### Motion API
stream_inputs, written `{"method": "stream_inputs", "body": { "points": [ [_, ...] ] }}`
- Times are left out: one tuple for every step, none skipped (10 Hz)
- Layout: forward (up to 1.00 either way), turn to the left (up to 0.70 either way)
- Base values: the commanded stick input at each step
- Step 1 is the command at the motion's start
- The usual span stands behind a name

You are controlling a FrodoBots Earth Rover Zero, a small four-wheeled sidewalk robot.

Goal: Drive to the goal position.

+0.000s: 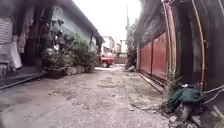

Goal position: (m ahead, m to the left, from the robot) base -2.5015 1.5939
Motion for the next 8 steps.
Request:
{"method": "stream_inputs", "body": {
  "points": [
    [0.0,0.0],
    [0.24,0.0],
    [0.3,0.0],
    [0.3,0.0],
    [0.3,0.0],
    [0.3,0.0],
    [0.3,0.0],
    [0.3,0.0]
  ]
}}
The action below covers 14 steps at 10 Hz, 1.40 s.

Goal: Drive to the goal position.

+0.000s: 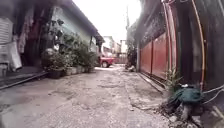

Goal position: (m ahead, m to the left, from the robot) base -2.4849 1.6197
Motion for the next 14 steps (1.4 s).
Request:
{"method": "stream_inputs", "body": {
  "points": [
    [0.3,0.0],
    [0.28,0.0],
    [0.0,0.0],
    [0.0,0.0],
    [0.0,0.0],
    [0.0,0.0],
    [0.0,0.0],
    [0.0,0.27],
    [0.0,0.45],
    [0.0,0.45],
    [0.0,0.42],
    [0.0,0.0],
    [0.0,0.0],
    [0.0,0.0]
  ]
}}
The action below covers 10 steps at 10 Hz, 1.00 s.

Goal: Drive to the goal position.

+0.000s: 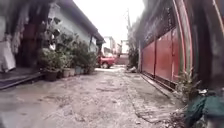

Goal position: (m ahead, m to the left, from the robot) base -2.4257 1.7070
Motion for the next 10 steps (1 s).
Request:
{"method": "stream_inputs", "body": {
  "points": [
    [0.17,0.0],
    [0.3,0.0],
    [0.3,0.0],
    [0.3,0.0],
    [0.3,0.06],
    [0.3,0.21],
    [0.3,0.0],
    [0.3,0.0],
    [0.3,0.0],
    [0.3,0.0]
  ]
}}
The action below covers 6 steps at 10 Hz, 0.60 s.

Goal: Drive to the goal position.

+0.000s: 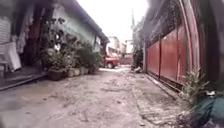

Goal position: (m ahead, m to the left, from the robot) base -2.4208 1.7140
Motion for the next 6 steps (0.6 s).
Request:
{"method": "stream_inputs", "body": {
  "points": [
    [0.3,0.0],
    [0.3,0.0],
    [0.3,0.0],
    [0.3,0.0],
    [0.3,0.0],
    [0.3,0.0]
  ]
}}
